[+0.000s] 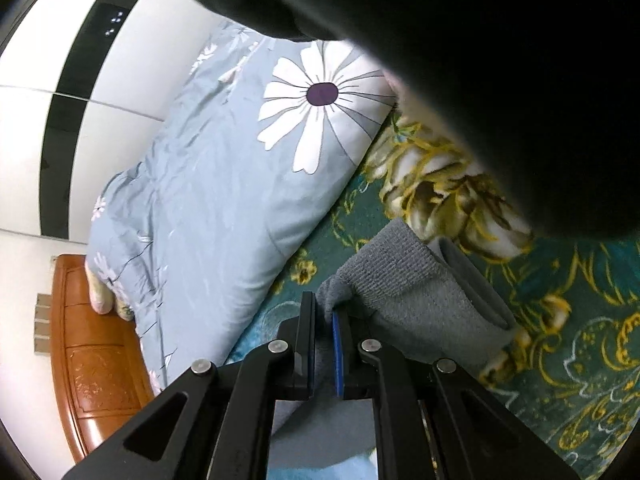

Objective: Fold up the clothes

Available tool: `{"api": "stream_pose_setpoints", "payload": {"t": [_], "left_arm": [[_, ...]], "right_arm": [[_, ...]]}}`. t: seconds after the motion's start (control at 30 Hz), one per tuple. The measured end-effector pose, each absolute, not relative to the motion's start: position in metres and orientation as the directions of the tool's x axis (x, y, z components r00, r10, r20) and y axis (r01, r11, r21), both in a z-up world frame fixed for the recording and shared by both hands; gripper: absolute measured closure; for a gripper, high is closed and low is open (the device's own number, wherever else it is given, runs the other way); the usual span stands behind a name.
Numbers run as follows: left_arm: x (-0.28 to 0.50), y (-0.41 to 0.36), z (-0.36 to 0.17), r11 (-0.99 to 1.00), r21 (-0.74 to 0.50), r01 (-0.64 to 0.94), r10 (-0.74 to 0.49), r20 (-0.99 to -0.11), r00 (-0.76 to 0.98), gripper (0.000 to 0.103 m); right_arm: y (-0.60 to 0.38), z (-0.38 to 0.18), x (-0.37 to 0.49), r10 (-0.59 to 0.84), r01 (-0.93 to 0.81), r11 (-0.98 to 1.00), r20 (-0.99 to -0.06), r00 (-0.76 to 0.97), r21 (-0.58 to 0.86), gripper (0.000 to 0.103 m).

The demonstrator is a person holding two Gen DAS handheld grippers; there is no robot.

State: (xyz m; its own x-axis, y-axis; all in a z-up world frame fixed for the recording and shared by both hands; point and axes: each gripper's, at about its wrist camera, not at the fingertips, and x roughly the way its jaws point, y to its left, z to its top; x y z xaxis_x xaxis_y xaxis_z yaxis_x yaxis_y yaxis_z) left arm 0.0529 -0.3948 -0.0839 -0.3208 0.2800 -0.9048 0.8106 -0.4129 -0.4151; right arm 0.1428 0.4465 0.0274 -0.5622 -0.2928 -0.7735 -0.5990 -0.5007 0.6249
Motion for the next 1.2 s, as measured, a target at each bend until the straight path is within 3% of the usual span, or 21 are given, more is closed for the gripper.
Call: {"api": "stream_pose_setpoints", "payload": {"t": [0.43, 0.5, 0.57, 0.6, 0.73, 0.8, 0.83, 0.87, 1.0, 1.2], "left_arm": [[-0.015, -0.382, -0.120, -0.530, -0.336, 0.778, 0.253, -0.939, -0.234, 0.089], [-0.011, -0.384, -0.121, -0.512, -0.375, 0.773, 0.276, -0.924, -0.265, 0.089], [-0.006, -0.387, -0.116, -0.503, -0.440, 0.744, 0.302, -0.896, -0.325, 0.076], [-0.001, -0.389, -0.109, -0.507, -0.481, 0.715, 0.310, -0.876, -0.370, 0.064], [0.041, -0.404, -0.069, -0.509, -0.604, 0.613, 0.277, -0.790, -0.547, 0.046], [0.072, -0.413, -0.058, -0.507, -0.607, 0.611, 0.219, -0.777, -0.590, 0.039], [0.085, -0.416, -0.057, -0.512, -0.599, 0.616, 0.193, -0.779, -0.596, 0.039], [0.097, -0.418, -0.059, -0.518, -0.587, 0.622, 0.175, -0.785, -0.594, 0.038], [0.123, -0.417, -0.089, -0.500, -0.569, 0.653, 0.209, -0.811, -0.546, 0.038], [0.120, -0.411, -0.113, -0.441, -0.614, 0.655, 0.203, -0.779, -0.593, 0.038]], "right_arm": [[0.452, 0.004, 0.098, -0.247, -0.607, -0.563, -0.815, -0.524, 0.561, 0.096], [0.449, 0.000, 0.091, -0.242, -0.612, -0.584, -0.834, -0.496, 0.533, 0.096], [0.443, 0.001, 0.089, -0.229, -0.602, -0.616, -0.847, -0.480, 0.508, 0.094], [0.439, 0.001, 0.089, -0.223, -0.591, -0.635, -0.851, -0.476, 0.498, 0.093], [0.431, 0.005, 0.092, -0.191, -0.573, -0.675, -0.860, -0.473, 0.465, 0.093], [0.430, 0.009, 0.095, -0.166, -0.571, -0.681, -0.855, -0.491, 0.460, 0.078], [0.428, 0.010, 0.096, -0.151, -0.569, -0.684, -0.852, -0.502, 0.456, 0.054], [0.426, 0.013, 0.098, -0.137, -0.567, -0.688, -0.848, -0.511, 0.453, 0.039], [0.410, 0.030, 0.105, -0.106, -0.528, -0.727, -0.832, -0.544, 0.438, 0.036], [0.371, 0.054, 0.119, -0.142, -0.410, -0.816, -0.829, -0.541, 0.407, 0.035]]}}
